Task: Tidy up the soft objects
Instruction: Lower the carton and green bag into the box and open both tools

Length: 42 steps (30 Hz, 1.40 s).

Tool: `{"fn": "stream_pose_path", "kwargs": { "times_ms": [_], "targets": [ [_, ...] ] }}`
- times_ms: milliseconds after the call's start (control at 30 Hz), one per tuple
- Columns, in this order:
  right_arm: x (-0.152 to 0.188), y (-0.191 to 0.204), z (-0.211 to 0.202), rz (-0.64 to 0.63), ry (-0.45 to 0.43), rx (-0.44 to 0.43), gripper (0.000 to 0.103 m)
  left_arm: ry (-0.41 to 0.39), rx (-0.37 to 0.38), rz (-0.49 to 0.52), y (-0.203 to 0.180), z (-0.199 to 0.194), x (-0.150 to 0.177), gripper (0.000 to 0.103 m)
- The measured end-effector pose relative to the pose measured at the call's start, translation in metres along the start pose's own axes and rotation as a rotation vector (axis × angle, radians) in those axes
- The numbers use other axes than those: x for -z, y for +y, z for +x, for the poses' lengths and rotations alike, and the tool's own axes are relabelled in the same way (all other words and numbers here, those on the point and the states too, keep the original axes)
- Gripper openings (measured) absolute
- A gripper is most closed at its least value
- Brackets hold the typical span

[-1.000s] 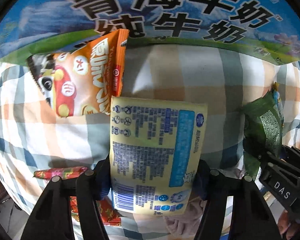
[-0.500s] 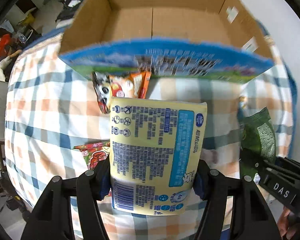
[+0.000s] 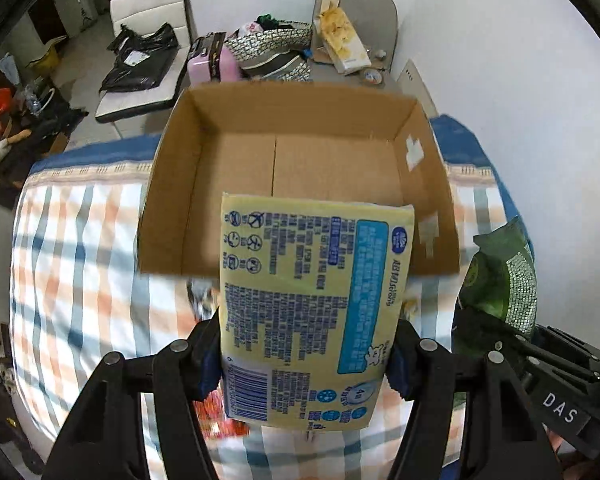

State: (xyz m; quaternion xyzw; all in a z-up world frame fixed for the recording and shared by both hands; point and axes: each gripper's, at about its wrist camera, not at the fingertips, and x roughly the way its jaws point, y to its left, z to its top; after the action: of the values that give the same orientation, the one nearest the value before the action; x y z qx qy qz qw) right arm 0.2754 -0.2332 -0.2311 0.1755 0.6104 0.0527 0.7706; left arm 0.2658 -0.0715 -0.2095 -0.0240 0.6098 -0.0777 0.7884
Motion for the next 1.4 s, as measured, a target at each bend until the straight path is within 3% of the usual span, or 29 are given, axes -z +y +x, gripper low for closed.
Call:
{"fn": "stream_pose_path", "kwargs": {
  "times_ms": [100, 267, 567, 733, 867, 1200, 1267, 1300, 1367, 1400],
  "targets": [
    [-0.035, 0.011, -0.001, 0.032, -0.02, 0.009, 0.035, 0.018, 0.025, -0.008, 0.005, 0.009, -0.041, 0.062],
    [-0.083, 0.012, 0.034, 0.082, -0.007, 0.029, 0.035, 0.084, 0.061, -0.02, 0.011, 0.034, -0.095, 0.062],
    [-0.149, 0.012, 0.116, 0.08, 0.047, 0.121, 0.035, 0.254, 0.185, -0.07, 0.023, 0.127, -0.163, 0.062],
    [-0.167, 0.013, 0.149, 0.049, 0.081, 0.182, 0.035, 0.313, 0.213, -0.098, 0.028, 0.161, -0.173, 0.062],
    [-0.175, 0.01, 0.164, 0.033, 0.102, 0.219, 0.035, 0.317, 0.203, -0.076, 0.026, 0.174, -0.174, 0.062],
    [-0.19, 0.004, 0.182, -0.004, 0.139, 0.26, 0.037, 0.332, 0.214, -0.081, 0.028, 0.174, -0.177, 0.062],
    [-0.19, 0.003, 0.184, -0.001, 0.148, 0.254, 0.042, 0.341, 0.228, -0.102, 0.029, 0.176, -0.178, 0.063],
    [-0.193, 0.003, 0.186, -0.001, 0.146, 0.248, 0.045, 0.338, 0.22, -0.101, 0.03, 0.175, -0.178, 0.065],
    [-0.193, 0.005, 0.186, -0.009, 0.15, 0.248, 0.049, 0.326, 0.202, -0.085, 0.028, 0.172, -0.179, 0.083],
    [-0.193, 0.006, 0.186, -0.012, 0.15, 0.257, 0.051, 0.315, 0.191, -0.07, 0.027, 0.17, -0.179, 0.086]
  ]
}}
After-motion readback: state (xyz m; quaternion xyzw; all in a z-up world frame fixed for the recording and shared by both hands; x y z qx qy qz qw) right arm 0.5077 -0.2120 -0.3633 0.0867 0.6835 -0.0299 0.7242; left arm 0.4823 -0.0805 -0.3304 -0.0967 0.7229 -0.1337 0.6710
